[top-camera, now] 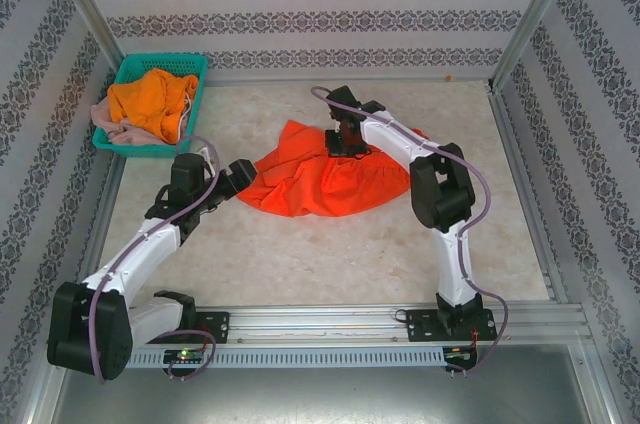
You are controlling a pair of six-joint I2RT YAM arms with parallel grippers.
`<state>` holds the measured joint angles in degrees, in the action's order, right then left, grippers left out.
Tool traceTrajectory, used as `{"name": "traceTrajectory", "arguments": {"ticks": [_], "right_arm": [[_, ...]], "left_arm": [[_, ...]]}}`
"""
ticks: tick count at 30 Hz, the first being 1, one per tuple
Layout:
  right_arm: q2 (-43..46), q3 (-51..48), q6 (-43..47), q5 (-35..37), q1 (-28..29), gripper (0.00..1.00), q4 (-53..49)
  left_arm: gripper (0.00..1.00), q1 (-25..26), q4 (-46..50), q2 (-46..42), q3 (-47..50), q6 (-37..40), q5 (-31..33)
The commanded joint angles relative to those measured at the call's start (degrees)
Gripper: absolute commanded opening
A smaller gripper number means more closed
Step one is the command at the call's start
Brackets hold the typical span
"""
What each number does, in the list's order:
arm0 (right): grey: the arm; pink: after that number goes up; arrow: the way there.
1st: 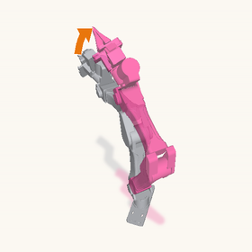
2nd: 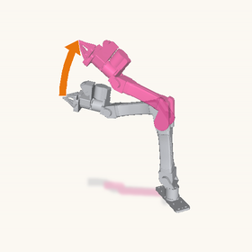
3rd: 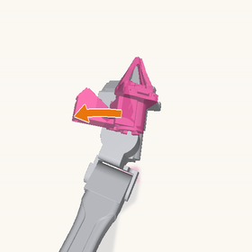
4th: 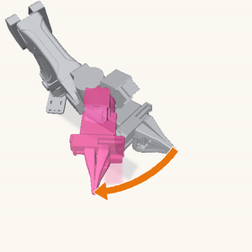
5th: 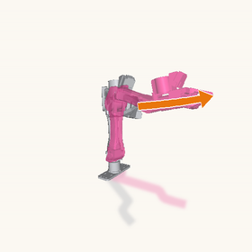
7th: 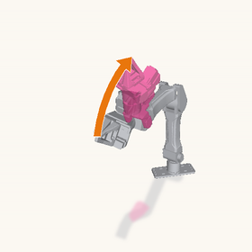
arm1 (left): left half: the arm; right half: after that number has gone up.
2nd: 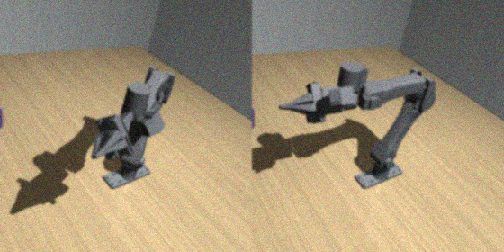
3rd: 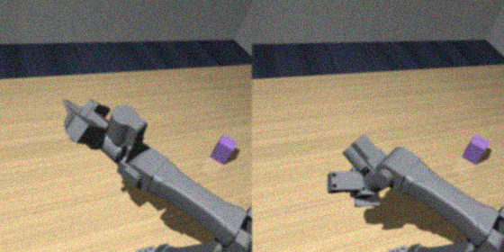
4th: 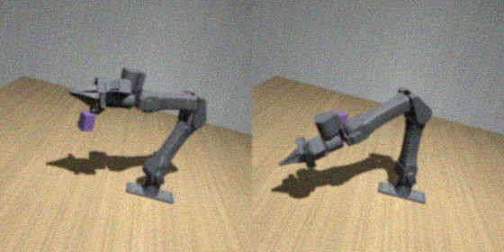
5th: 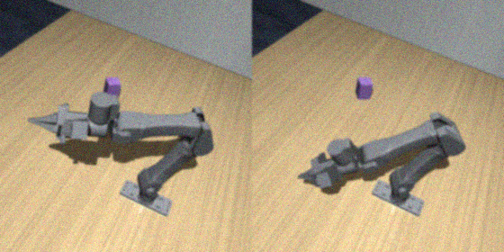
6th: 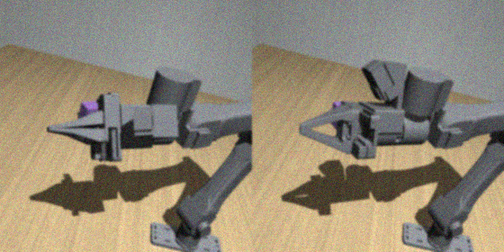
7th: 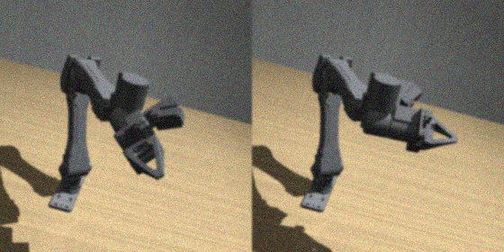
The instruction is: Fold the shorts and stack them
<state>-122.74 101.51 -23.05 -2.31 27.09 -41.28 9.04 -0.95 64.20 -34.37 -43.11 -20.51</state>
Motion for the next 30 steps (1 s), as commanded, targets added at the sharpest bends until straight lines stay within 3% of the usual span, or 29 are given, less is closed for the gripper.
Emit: {"name": "traceTrajectory", "arguments": {"ticks": [1, 9, 16, 20, 26, 30], "right_arm": [[12.4, -5.88, 2.14, 3.23, -0.96, 0.01, 1.66], [45.91, -31.68, 3.25, 4.57, -1.95, 0.0, 8.16], [67.84, -56.29, -7.94, 8.24, -3.62, 0.0, 9.8], [74.4, -65.27, -13.01, 8.63, -3.89, 0.0, 7.83], [77.73, -70.41, -16.76, 8.36, -4.11, 0.0, 6.82], [77.48, -71.1, -16.73, 8.29, -4.13, 0.0, 7.25]], "left_arm": [[0.88, 0.6, -1.49, 1.27, -0.34, 1.19, 1.24], [0.8, 1.25, -5.61, 6.77, -2.01, -0.04, -0.5], [0.78, 7.2, -1.3, 15.29, -11.56, 4.74, -0.33], [0.74, 8.98, 1.9, 16.01, -14.19, 6.66, 3.47], [0.84, 9.19, 11.62, 11.27, -15.34, 9.92, 9.9], [0.88, 8.6, 14.9, 7.19, -10.37, 8.16, 13.2]]}}
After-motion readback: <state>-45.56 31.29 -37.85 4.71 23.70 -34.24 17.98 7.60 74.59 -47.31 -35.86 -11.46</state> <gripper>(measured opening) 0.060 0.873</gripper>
